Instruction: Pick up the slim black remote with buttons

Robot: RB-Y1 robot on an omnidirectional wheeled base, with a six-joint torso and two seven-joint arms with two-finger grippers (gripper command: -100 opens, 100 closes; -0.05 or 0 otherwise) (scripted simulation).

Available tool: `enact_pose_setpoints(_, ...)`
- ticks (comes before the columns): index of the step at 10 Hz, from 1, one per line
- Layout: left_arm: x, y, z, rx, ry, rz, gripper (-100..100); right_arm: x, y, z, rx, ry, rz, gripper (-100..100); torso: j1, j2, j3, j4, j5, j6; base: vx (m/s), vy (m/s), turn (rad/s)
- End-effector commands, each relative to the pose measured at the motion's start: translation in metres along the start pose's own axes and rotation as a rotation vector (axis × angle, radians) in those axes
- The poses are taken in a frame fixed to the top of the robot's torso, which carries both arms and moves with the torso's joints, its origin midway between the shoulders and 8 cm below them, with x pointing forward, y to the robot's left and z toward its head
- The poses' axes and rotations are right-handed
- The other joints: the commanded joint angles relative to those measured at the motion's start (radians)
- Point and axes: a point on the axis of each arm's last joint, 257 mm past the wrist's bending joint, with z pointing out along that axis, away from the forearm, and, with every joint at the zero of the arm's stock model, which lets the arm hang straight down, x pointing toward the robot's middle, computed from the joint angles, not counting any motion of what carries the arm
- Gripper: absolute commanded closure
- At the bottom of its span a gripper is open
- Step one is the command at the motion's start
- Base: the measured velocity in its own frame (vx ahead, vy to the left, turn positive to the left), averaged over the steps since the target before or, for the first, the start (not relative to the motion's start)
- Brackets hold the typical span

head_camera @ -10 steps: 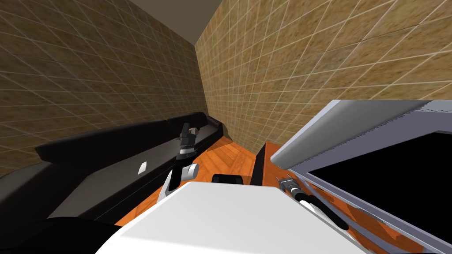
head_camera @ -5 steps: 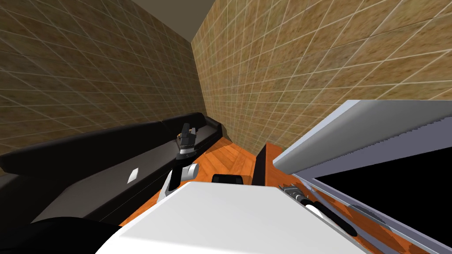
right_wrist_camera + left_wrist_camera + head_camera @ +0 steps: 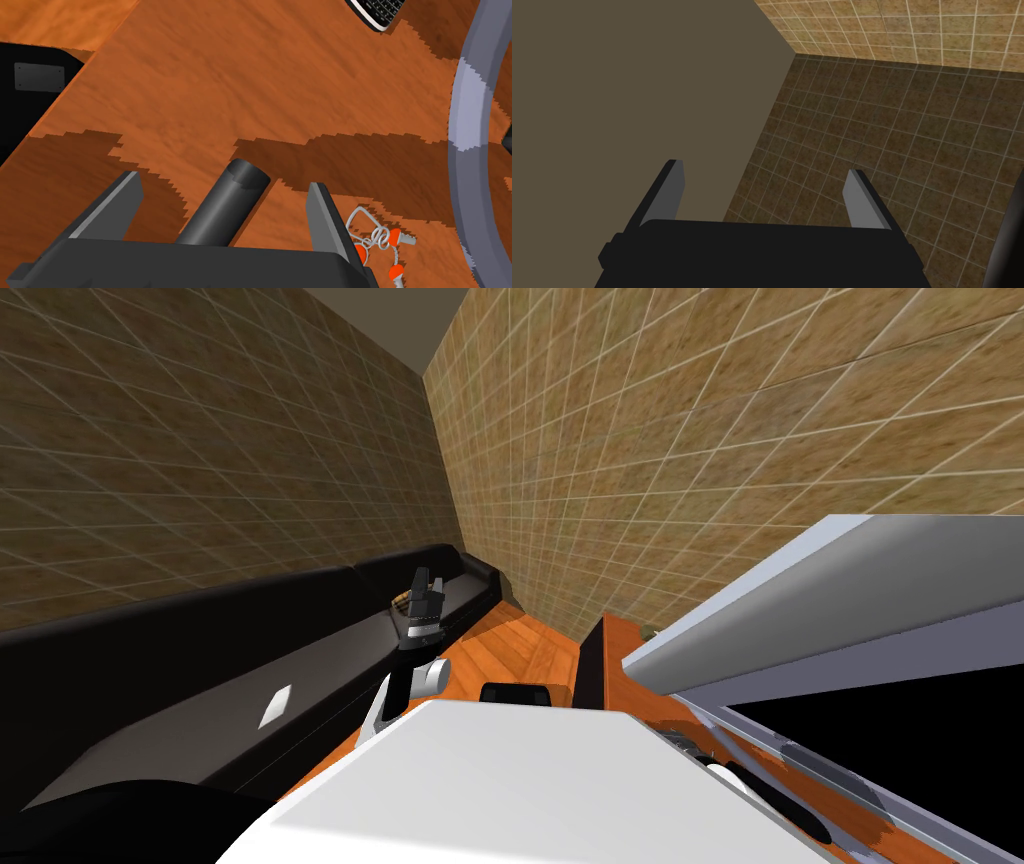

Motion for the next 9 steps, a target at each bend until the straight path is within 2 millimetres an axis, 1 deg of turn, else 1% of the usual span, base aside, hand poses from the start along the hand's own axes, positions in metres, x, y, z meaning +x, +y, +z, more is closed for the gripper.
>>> enact_pose_setpoints(1, 0.000, 0.000, 0.000, 0.000, 0.000, 0.000, 0, -0.024, 0.000, -0.001, 0.034, -0.065, 0.066, -100, 0.000, 0.000, 0.000, 0.000, 0.000, 0.000, 0.111, 0.008, -0.060)
enact_pose_setpoints(2, 0.000, 0.000, 0.000, 0.000, 0.000, 0.000, 0, -0.028, -0.001, -0.001, 0.036, -0.072, 0.078, -100, 0.000, -0.001, 0.000, 0.000, 0.000, 0.000, 0.090, 0.000, -0.039)
enact_pose_setpoints(5, 0.000, 0.000, 0.000, 0.000, 0.000, 0.000, 0, -0.058, -0.004, -0.004, 0.084, -0.165, 0.187, -100, -0.001, 0.001, 0.000, 0.000, 0.000, 0.000, 0.090, -0.016, -0.059)
enact_pose_setpoints(6, 0.000, 0.000, 0.000, 0.000, 0.000, 0.000, 0, -0.065, -0.002, -0.005, 0.080, -0.177, 0.196, -100, -0.001, 0.000, 0.000, 0.000, 0.000, 0.000, 0.077, -0.008, -0.031)
enact_pose_setpoints(7, 0.000, 0.000, 0.000, 0.000, 0.000, 0.000, 0, -0.075, -0.004, -0.007, 0.101, -0.215, 0.244, -100, -0.001, 0.001, 0.000, 0.000, 0.000, 0.000, 0.083, -0.001, -0.063)
enact_pose_setpoints(8, 0.000, 0.000, 0.000, 0.000, 0.000, 0.000, 0, -0.081, -0.003, -0.008, 0.097, -0.225, 0.251, -100, 0.000, 0.001, 0.000, 0.000, 0.000, 0.000, 0.075, -0.007, -0.034)
enact_pose_setpoints(9, 0.000, 0.000, 0.000, 0.000, 0.000, 0.000, 0, -0.095, -0.004, -0.011, 0.112, -0.269, 0.303, -100, 0.000, 0.001, 0.001, 0.000, 0.000, 0.000, 0.085, -0.010, -0.080)
